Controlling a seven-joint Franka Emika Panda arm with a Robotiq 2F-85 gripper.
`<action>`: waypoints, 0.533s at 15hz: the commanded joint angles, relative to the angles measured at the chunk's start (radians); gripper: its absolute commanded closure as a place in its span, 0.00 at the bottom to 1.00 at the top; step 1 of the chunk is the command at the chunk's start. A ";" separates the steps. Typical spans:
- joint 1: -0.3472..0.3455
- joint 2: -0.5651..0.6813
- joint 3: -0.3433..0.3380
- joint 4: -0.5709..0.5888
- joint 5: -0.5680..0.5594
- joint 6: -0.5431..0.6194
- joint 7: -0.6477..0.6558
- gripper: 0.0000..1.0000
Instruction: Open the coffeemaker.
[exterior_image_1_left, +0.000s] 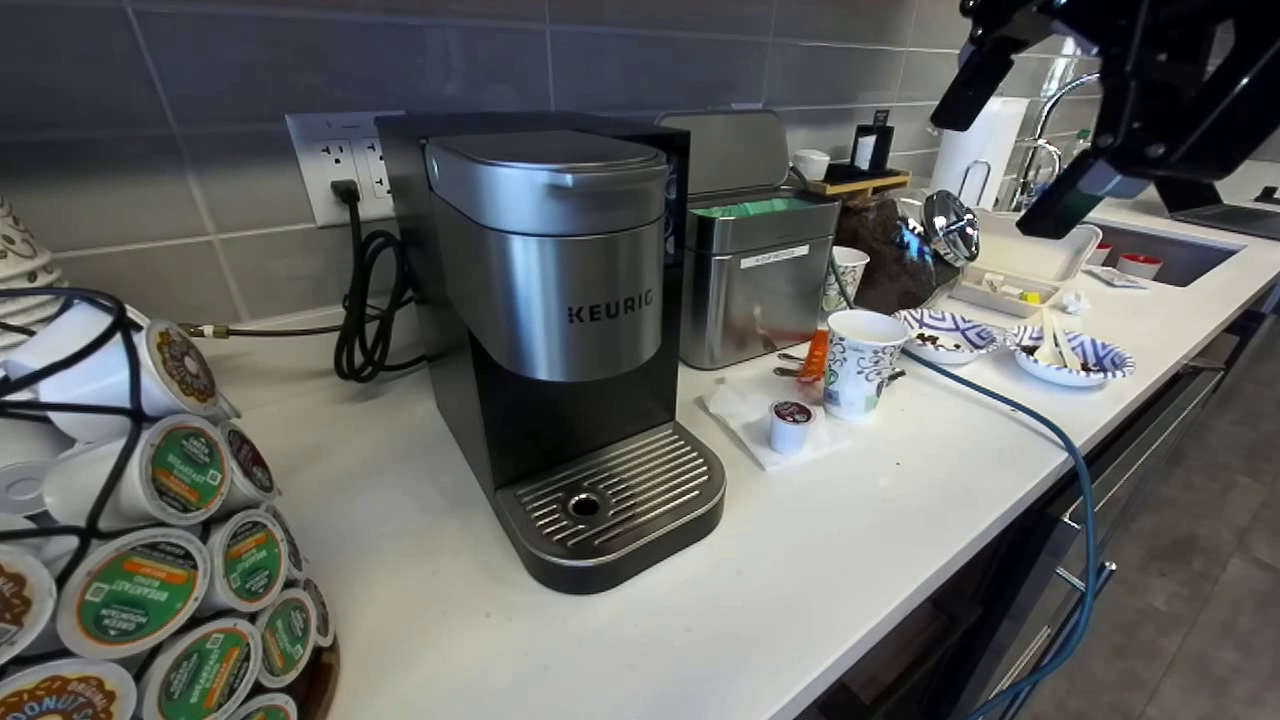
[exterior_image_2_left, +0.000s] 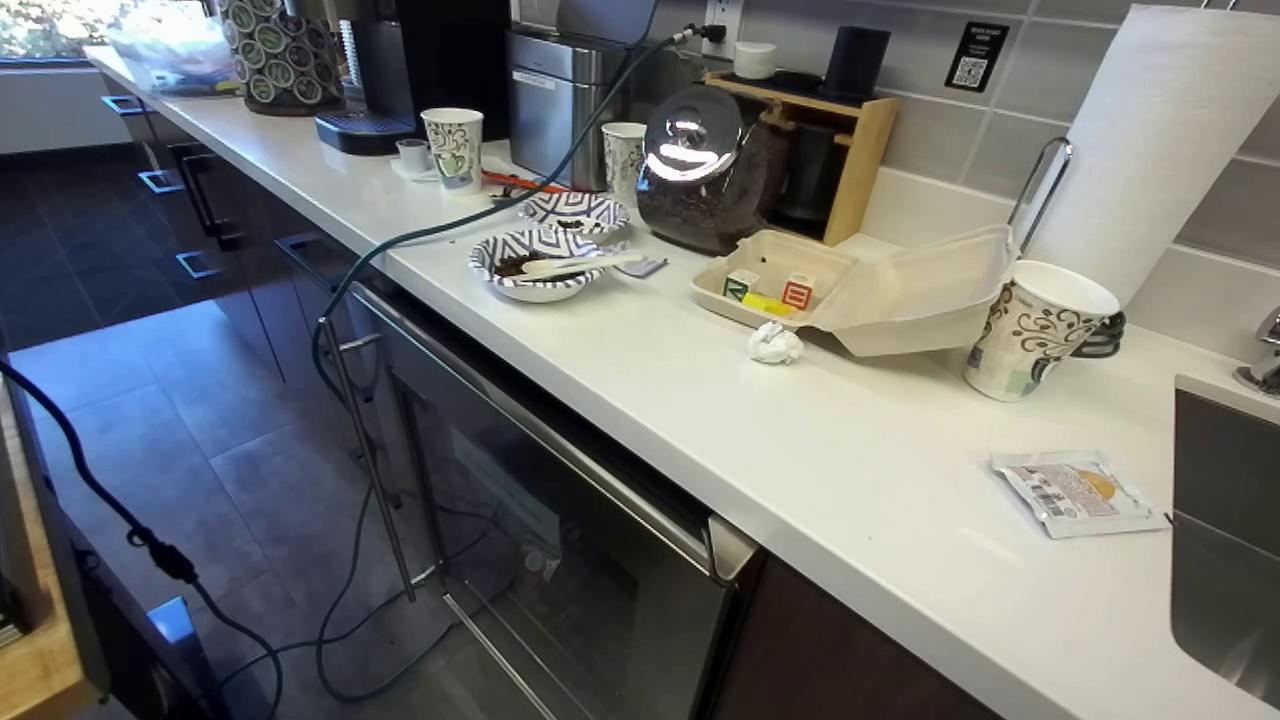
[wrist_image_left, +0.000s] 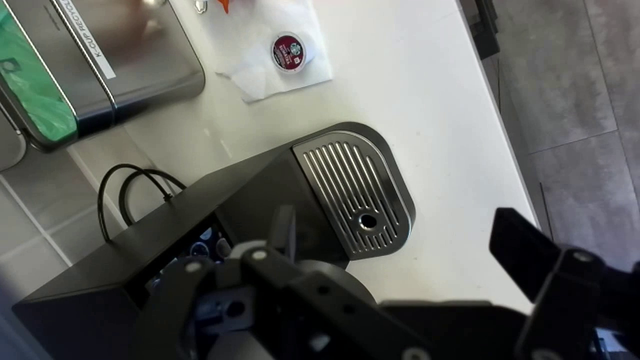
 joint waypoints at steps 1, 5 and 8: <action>0.022 0.011 -0.012 -0.018 -0.079 0.147 -0.038 0.00; 0.034 0.030 -0.015 -0.048 -0.147 0.363 -0.115 0.00; 0.051 0.043 -0.035 -0.089 -0.123 0.558 -0.224 0.00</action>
